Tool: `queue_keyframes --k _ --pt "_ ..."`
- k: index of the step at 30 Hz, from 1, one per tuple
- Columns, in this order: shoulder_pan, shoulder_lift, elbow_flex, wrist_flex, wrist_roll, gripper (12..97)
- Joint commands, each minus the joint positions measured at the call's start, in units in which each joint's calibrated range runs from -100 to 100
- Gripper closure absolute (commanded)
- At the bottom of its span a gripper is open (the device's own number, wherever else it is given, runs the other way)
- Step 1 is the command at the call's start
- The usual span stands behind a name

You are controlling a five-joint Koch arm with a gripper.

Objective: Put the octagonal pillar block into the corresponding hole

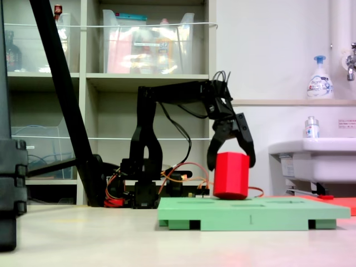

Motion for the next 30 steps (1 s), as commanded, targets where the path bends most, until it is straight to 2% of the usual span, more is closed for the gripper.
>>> queue_keyframes --k 1,15,30 --pt "-0.5 -0.1 1.6 4.0 -0.3 73.1" --pt "-1.1 3.9 2.9 6.1 -1.2 72.1" --pt "0.8 8.0 1.9 7.3 -0.9 71.9"
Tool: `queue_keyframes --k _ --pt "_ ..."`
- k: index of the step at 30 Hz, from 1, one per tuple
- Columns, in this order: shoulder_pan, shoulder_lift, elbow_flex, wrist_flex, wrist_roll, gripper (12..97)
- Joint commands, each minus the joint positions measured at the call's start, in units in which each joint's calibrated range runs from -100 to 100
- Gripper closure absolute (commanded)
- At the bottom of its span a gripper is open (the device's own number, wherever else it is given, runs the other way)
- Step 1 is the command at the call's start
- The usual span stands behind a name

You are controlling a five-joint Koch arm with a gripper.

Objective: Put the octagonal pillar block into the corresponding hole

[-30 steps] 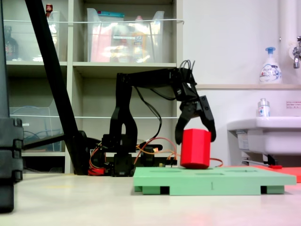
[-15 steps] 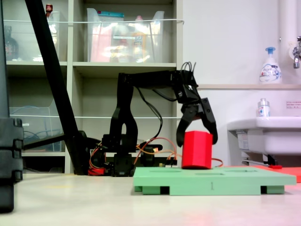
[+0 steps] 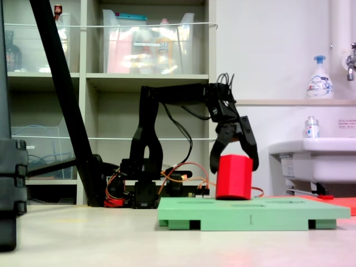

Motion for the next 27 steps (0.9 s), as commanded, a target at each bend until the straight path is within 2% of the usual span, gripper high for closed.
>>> queue_keyframes --k 1,27 --pt "0.7 1.1 0.2 5.2 0.0 71.9" --pt "3.2 1.8 -0.5 5.8 0.4 69.7"
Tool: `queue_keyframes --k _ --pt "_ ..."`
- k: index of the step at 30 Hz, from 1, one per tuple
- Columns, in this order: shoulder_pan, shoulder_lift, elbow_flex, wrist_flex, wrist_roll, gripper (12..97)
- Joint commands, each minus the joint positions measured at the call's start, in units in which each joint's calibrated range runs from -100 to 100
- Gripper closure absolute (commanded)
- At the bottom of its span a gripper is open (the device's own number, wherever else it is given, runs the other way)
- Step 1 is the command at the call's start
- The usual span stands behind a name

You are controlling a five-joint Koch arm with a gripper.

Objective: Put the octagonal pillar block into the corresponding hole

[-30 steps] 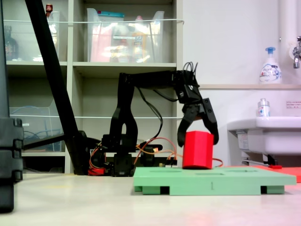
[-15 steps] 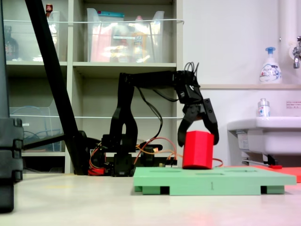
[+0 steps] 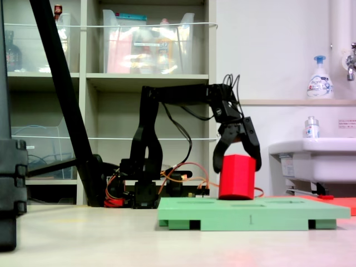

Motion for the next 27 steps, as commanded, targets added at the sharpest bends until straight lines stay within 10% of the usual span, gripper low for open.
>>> queue_keyframes --k 1,27 --pt "1.2 1.6 0.3 5.9 0.4 69.7" --pt "0.8 2.1 -7.0 4.9 -2.0 69.8"
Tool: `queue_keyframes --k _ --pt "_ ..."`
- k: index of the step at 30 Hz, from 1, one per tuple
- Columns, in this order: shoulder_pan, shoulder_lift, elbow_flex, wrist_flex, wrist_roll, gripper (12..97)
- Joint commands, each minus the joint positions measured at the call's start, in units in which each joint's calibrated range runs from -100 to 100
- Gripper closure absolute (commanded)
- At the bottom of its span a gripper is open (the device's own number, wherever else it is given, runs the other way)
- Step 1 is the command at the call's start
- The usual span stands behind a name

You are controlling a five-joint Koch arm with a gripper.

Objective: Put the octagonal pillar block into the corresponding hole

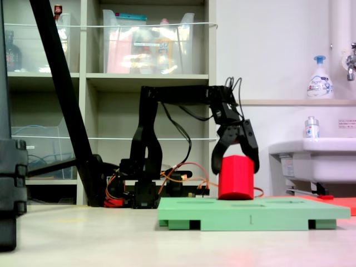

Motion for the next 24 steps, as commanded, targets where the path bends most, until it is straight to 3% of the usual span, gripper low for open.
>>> queue_keyframes --k 1,24 --pt "0.2 2.3 -1.6 4.9 -1.5 69.8" --pt "-2.5 2.8 -2.9 4.8 -6.3 69.0"
